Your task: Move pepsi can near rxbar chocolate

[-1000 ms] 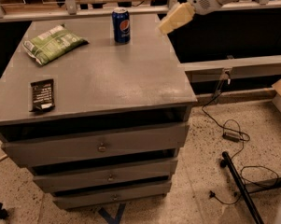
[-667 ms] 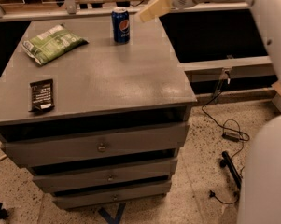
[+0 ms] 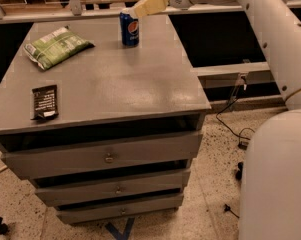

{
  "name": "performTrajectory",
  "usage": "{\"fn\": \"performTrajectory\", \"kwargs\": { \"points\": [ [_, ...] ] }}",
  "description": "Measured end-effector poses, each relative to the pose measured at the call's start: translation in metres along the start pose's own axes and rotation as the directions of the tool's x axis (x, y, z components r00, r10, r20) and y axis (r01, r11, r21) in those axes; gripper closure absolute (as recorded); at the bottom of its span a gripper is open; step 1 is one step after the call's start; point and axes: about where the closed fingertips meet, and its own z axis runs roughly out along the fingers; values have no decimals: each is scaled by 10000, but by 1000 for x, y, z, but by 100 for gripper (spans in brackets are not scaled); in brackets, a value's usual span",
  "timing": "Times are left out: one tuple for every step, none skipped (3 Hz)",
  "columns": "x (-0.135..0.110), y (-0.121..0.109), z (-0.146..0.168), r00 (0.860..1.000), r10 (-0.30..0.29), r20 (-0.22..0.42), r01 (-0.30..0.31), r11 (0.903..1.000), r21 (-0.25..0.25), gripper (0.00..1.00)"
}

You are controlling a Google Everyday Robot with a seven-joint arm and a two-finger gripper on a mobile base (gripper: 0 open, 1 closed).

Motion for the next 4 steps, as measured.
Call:
{"fn": "performTrajectory", "kwargs": {
  "points": [
    [0, -3, 7, 9993, 193, 329, -200, 9996, 183, 0],
    [2, -10, 31, 9953, 445, 855, -468, 9986, 262, 0],
    [18, -15, 69, 9925, 747, 966, -788, 9961, 396, 0],
    [29, -17, 90, 9920, 876, 910, -922, 9946, 479, 0]
  ]
}}
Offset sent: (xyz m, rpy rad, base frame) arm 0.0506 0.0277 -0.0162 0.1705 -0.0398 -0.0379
